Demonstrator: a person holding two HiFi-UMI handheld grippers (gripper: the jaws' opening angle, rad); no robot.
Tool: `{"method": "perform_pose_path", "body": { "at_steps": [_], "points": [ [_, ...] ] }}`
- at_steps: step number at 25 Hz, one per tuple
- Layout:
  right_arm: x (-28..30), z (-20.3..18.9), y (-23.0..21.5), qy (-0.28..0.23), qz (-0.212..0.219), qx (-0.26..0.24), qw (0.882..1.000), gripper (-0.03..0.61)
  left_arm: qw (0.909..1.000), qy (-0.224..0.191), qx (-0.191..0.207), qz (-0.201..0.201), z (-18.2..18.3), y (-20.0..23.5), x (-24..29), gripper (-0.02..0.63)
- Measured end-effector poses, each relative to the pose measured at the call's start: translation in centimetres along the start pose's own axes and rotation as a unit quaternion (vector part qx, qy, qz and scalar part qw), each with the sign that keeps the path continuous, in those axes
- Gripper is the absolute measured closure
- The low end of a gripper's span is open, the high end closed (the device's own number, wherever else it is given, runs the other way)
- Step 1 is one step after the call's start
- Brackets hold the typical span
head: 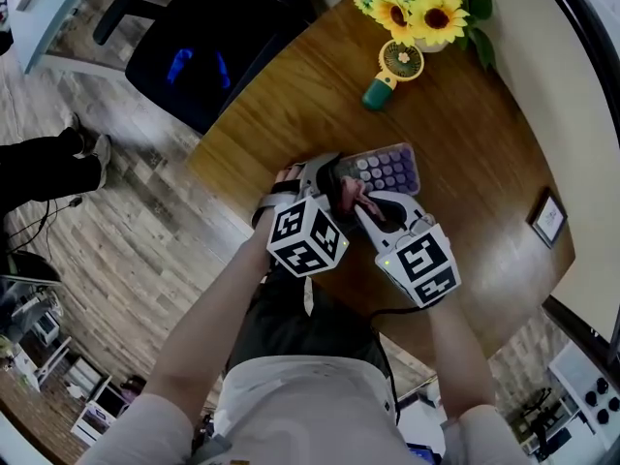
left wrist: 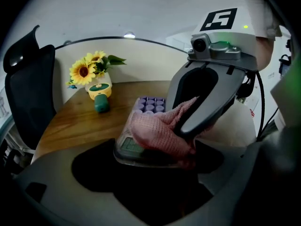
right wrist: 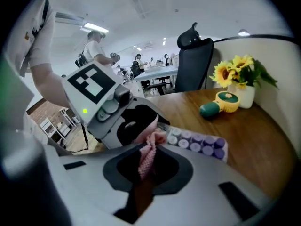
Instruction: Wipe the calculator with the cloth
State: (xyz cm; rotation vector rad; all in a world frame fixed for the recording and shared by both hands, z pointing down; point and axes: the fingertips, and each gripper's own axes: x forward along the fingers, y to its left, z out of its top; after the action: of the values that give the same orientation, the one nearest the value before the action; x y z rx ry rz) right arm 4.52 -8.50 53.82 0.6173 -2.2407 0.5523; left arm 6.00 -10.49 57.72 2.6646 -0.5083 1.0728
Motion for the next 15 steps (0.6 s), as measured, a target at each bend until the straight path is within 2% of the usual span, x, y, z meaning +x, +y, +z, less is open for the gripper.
{"method": "perform_pose_path", "body": {
  "at_steps": [4,9,15],
  "points": [
    [-0.8,-0.5,-1.1,0.020,-0.021,-0.009,1.000,0.541,1.0000,-0.002,0.001,-0.003,0.1,0.0,0.0,0.144],
    [-2.4,-1.9,-4.2,0.019,-0.062,0.071,0.995,0.543,1.0000,-0.004,0.000,-0.005,0.0,0.0,0.0,0.144],
    [-5.0,-3.5,-7.8,0.006,-0.108,0.153,0.982,0.543,1.0000,-0.005,0.000,-0.007,0.1,0.0,-0.1,0.144]
  ]
}}
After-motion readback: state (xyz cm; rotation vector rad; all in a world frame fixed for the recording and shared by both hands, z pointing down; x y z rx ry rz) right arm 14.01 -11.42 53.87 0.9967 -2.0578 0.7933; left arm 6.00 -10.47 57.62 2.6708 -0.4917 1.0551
